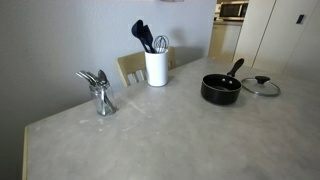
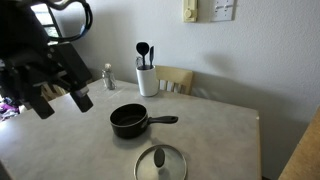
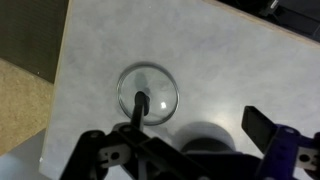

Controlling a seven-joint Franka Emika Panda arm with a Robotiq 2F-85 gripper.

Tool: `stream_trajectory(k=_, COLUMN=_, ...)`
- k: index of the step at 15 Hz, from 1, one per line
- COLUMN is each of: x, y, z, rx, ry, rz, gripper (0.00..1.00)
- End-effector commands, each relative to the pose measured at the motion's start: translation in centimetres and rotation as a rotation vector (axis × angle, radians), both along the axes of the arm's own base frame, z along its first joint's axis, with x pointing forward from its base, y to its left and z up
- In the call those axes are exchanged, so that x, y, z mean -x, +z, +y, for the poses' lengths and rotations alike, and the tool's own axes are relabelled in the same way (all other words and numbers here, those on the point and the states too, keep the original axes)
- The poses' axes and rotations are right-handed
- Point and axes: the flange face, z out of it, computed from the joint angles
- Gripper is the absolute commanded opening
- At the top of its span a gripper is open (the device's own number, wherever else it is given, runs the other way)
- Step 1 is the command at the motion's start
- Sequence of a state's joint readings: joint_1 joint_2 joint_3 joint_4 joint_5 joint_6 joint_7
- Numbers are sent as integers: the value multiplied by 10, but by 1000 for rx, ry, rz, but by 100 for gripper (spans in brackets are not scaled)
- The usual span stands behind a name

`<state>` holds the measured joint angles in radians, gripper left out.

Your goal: Pick the lid and put it on the pot

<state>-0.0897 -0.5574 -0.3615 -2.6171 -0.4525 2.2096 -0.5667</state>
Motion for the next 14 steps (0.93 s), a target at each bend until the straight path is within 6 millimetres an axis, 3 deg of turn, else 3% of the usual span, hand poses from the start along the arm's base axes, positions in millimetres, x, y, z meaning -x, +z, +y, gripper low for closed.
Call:
stream_trajectory(k=1, x=-2, y=-1, z=-4, rx=0, ry=10, rz=7, gripper=100)
stream_trajectory(k=4, x=-5, y=-2, z=-3, rx=4, ry=18, rz=13, gripper=100)
stream_trajectory(k=8, x=-18, y=-30, z=-14, rx=-19, ry=4, rz=43, gripper=100)
stream_trajectory(k=14, x=-44, y=-60, z=-59, rx=-59, ry=49, rz=19, gripper=100)
